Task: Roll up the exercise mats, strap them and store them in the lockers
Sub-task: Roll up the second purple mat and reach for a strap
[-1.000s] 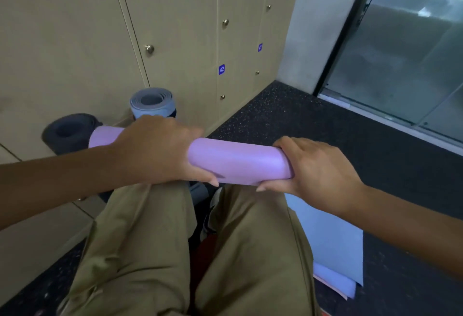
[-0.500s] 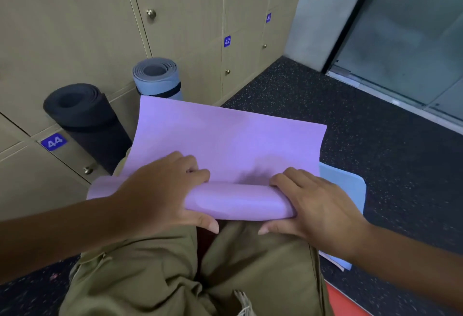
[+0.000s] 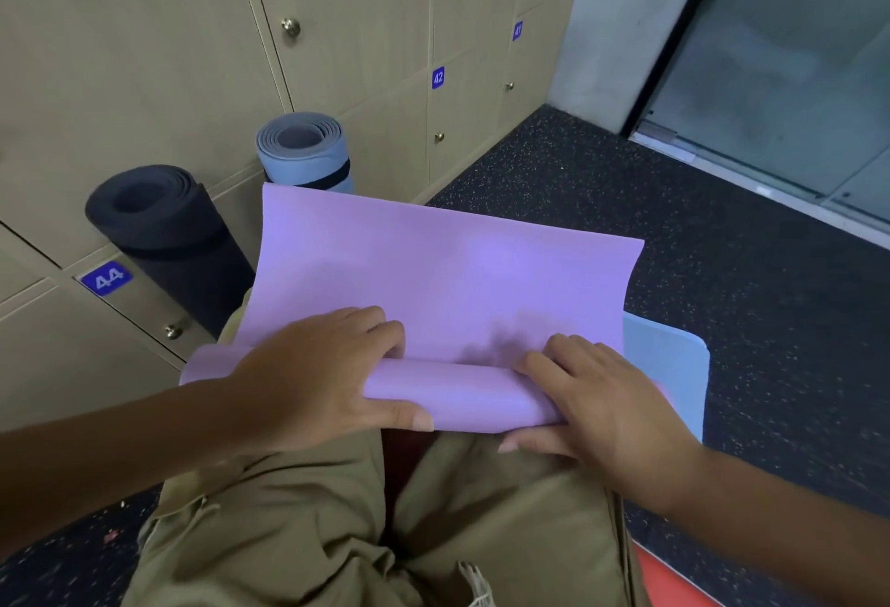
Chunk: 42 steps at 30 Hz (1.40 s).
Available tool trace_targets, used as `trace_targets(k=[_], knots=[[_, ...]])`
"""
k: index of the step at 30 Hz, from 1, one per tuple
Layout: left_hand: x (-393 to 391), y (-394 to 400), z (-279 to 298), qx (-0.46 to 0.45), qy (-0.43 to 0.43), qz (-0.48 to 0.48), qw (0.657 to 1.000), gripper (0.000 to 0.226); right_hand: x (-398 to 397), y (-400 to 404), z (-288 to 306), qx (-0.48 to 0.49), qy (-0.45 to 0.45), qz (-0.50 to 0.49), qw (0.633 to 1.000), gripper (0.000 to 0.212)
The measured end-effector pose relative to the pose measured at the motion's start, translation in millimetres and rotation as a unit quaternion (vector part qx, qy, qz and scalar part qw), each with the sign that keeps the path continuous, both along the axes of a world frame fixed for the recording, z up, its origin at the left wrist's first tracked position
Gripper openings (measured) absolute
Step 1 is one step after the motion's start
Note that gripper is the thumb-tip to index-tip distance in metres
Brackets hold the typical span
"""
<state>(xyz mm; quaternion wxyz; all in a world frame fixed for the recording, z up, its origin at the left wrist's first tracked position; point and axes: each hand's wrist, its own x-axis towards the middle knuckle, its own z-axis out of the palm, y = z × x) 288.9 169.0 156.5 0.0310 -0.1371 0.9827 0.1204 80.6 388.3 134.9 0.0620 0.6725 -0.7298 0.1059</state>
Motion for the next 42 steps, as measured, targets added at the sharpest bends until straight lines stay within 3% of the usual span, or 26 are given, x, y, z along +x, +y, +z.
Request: trace_targets(k=[4,6,10,14,19,21,24,28,33,35,39,42], knots=[[-3.3,-4.9,-3.9,-0.014,0.082,-0.055,0.995,0.063,-9.5,-8.5,11.3,0.104,-0.098,-0.011,0.990,0.061],[-6.0,-10.0,-5.9,0.002,0.075,-0.053,0.996,0.066,-15.2,-12.7,13.0,0.131,-0.146,0.004,0.981,0.060],[-20.4,-22.8,0.8,0.118,0.021,0.005,0.993,0.065,-26.5,-20.4,12.8,0.099,-0.218,0.017,0.971,0.058],[-33.2,-32.3,1.5,0.189,-0.003,0.025,0.982,0.046,-24.1,-20.6,7.8,0.023,-0.170,0.011,0.985,0.056],[-43.2,-40.5,1.1,0.215,-0.015,0.011,0.977,0.048,-15.1,-20.6,0.4,-0.002,-0.126,-0.010,0.992,0.058],[-42.1,-40.1,3.1,0.178,0.008,-0.002,0.984,0.047,-18.2,-23.3,5.4,0.023,-0.138,-0.016,0.990,0.060],[-35.9,-36.3,2.2,0.032,0.098,-0.038,0.994,0.051,-22.2,-27.9,11.2,0.060,-0.156,-0.014,0.986,0.059],[-25.6,-20.8,-14.0,-0.134,0.200,-0.065,0.969,0.058,-33.6,-38.9,15.6,0.084,-0.247,0.010,0.965,0.047],[-18.6,-8.8,-27.4,-0.180,0.202,-0.037,0.962,0.076,-45.7,-49.7,16.0,0.137,-0.406,-0.032,0.903,0.043],[-21.2,-12.7,-29.1,-0.187,0.200,-0.053,0.960,0.082,-46.7,-52.2,14.0,0.133,-0.380,-0.041,0.915,0.045],[-30.7,-30.5,-25.9,-0.202,0.179,-0.095,0.958,0.086,-42.9,-49.5,8.6,0.049,-0.228,-0.049,0.971,0.048],[-38.1,-41.0,-18.3,-0.174,0.150,-0.093,0.969,0.082,-36.7,-44.2,-2.2,-0.003,-0.121,-0.078,0.989,0.058]])
